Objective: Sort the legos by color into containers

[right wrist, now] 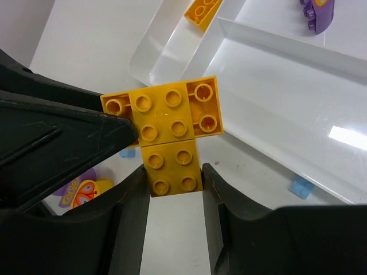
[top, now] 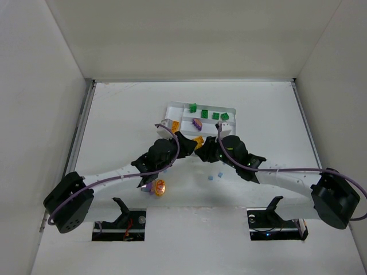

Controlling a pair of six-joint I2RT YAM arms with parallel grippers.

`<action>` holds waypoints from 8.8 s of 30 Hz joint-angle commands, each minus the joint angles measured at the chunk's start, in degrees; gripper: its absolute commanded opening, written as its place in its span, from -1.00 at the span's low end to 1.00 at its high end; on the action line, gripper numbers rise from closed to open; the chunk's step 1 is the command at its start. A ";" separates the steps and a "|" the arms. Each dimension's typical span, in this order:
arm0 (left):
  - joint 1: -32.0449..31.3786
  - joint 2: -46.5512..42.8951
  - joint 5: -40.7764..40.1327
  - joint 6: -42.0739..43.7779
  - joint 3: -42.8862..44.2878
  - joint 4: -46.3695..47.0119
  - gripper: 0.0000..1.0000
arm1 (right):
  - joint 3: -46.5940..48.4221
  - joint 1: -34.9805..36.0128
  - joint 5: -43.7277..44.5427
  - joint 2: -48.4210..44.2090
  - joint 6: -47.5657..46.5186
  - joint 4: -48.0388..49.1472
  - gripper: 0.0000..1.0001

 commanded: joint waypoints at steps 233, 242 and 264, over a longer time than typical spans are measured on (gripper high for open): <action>23.61 -19.04 -13.95 11.77 -16.33 8.82 -0.14 | 41.01 2.17 7.37 38.29 -1.28 -5.91 -0.17; 25.37 -17.55 -11.58 8.95 -16.51 8.91 -0.14 | 35.40 2.17 9.56 32.59 -2.34 -5.12 0.24; 25.64 -17.11 -10.70 7.63 -16.42 8.82 -0.13 | 17.98 28.89 -6.35 25.98 -23.61 -6.08 0.83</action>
